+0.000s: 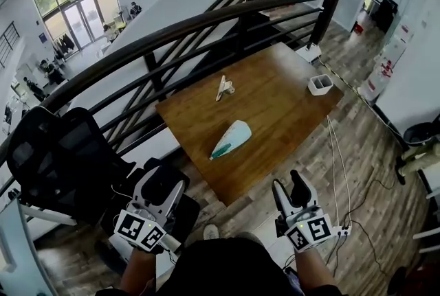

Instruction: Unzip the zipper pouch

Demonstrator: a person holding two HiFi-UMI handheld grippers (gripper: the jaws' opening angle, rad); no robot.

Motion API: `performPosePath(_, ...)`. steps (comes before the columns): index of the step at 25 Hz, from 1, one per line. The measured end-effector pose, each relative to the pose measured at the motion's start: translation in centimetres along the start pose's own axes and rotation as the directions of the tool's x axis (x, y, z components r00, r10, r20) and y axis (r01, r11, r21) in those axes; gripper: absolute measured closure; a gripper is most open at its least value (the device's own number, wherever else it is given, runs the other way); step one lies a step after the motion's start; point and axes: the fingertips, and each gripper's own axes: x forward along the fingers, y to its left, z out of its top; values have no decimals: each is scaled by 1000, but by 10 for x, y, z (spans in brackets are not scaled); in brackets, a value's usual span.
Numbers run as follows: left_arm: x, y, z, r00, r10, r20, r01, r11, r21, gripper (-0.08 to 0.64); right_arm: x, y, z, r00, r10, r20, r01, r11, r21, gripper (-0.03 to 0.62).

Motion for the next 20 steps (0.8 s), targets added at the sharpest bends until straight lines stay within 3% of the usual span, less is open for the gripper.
performPosePath(12, 18, 32, -5, 998, 59, -20, -60, 998, -27, 328, 70, -11, -17, 994, 75, -79, -72, 997, 37, 374)
performPosePath(20, 43, 42, -7, 988, 148, -33, -149, 988, -31, 334, 135, -27, -42, 960, 211, -186, -202, 977, 66, 374)
